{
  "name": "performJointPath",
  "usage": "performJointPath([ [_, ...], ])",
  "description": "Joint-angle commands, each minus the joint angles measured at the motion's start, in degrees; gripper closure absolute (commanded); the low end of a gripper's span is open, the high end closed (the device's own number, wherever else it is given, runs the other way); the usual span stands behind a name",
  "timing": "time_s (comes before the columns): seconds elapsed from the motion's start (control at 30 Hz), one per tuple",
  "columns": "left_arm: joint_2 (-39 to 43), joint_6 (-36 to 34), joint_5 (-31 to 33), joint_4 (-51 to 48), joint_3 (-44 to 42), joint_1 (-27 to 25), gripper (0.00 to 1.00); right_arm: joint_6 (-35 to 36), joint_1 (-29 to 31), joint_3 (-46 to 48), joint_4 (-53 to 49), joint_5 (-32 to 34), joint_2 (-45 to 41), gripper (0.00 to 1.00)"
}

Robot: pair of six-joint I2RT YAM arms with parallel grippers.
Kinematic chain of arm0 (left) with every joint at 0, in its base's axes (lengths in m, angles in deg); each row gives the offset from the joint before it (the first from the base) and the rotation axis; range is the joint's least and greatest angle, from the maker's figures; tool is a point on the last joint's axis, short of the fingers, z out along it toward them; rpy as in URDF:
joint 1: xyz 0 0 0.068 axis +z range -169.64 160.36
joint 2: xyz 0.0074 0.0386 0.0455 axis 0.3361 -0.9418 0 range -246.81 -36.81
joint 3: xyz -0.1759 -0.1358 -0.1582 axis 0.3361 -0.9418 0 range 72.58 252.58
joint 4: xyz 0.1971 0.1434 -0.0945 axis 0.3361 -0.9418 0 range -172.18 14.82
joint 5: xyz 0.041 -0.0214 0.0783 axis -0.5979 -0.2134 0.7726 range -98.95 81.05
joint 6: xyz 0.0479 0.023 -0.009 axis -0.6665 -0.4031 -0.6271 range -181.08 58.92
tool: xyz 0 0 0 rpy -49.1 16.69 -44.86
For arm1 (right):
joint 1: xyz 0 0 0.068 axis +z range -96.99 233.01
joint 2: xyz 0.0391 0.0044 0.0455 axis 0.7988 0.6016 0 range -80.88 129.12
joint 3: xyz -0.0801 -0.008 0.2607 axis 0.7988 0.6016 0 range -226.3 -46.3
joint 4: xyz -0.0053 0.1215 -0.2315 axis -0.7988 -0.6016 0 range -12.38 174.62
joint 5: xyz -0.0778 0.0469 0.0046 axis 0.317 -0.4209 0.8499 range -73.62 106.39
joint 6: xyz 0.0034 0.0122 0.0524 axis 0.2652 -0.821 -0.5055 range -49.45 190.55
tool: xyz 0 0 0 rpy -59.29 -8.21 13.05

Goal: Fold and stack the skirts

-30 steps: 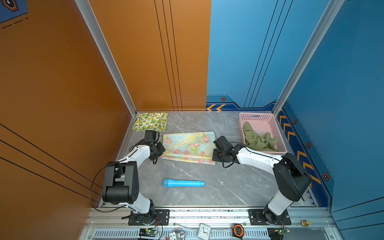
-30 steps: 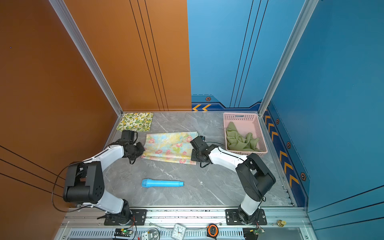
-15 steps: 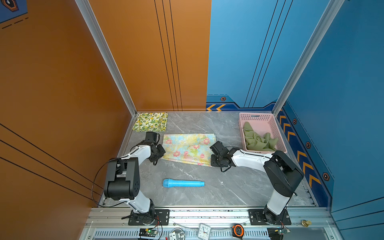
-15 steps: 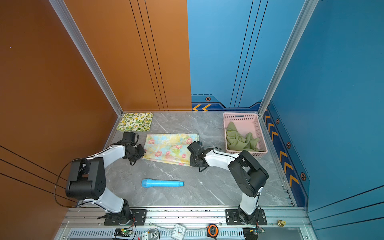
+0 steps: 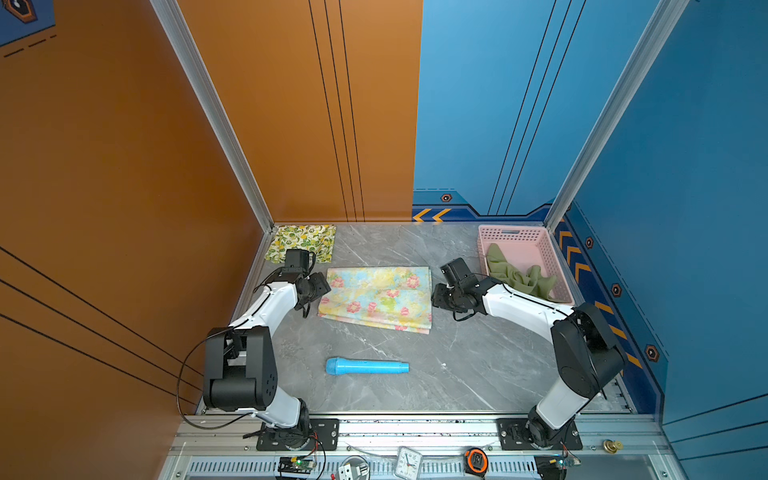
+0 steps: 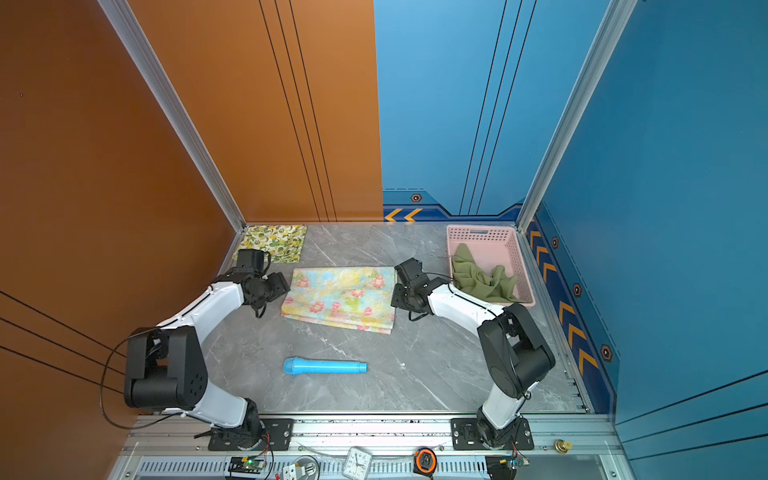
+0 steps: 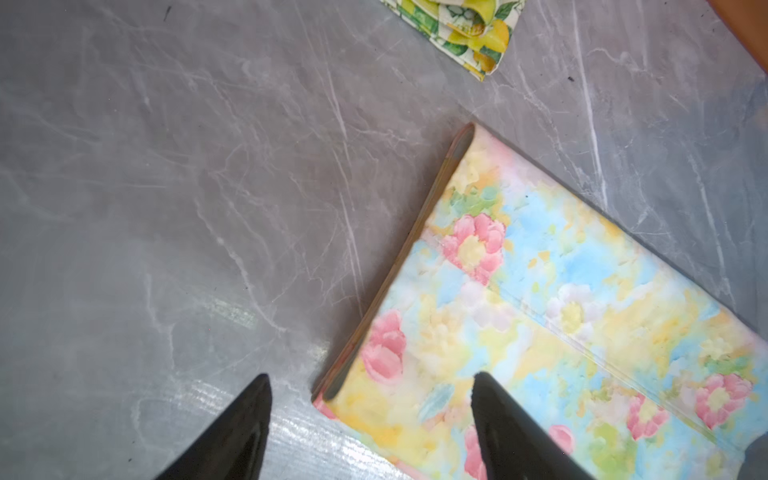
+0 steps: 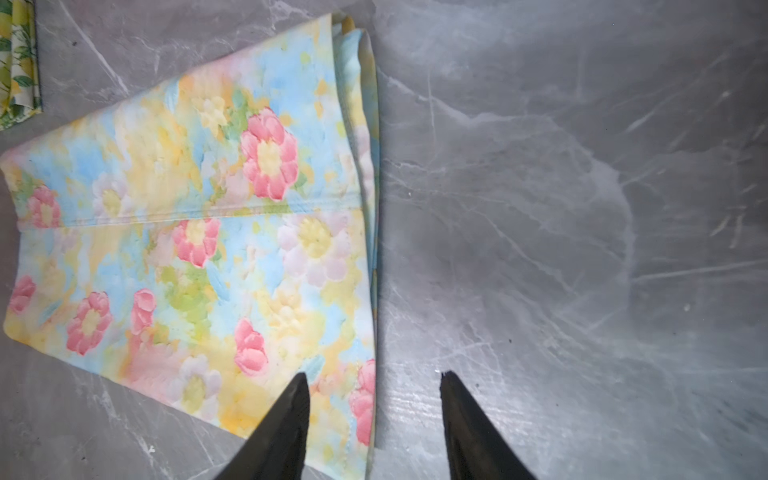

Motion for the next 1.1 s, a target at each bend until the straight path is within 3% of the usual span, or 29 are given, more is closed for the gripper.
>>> performJointPath([
  [0.0, -4.97, -3.49, -2.32, -4.02, 4.82, 0.29, 0.22, -1.92, -0.16, -3.04, 0.17, -2.06, 4.5, 0.49],
  [0.37, -14.98, -8.35, -7.6, -8.82, 13.01, 0.22, 0.23, -4.14, 1.04, -3.96, 2.57, -1.75, 10.28, 0.58],
  [0.67, -18.46, -11.01, -8.41, -9.41, 13.05, 0.22, 0.27, -4.67, 1.32, -5.3, 3.71, -1.81, 13.8, 0.71],
  [1.07, -23.21, -13.77, -8.96, -14.91, 16.04, -0.04, 0.47, -4.67, 0.85, -5.1, 4.93, -2.18, 15.03, 0.83],
])
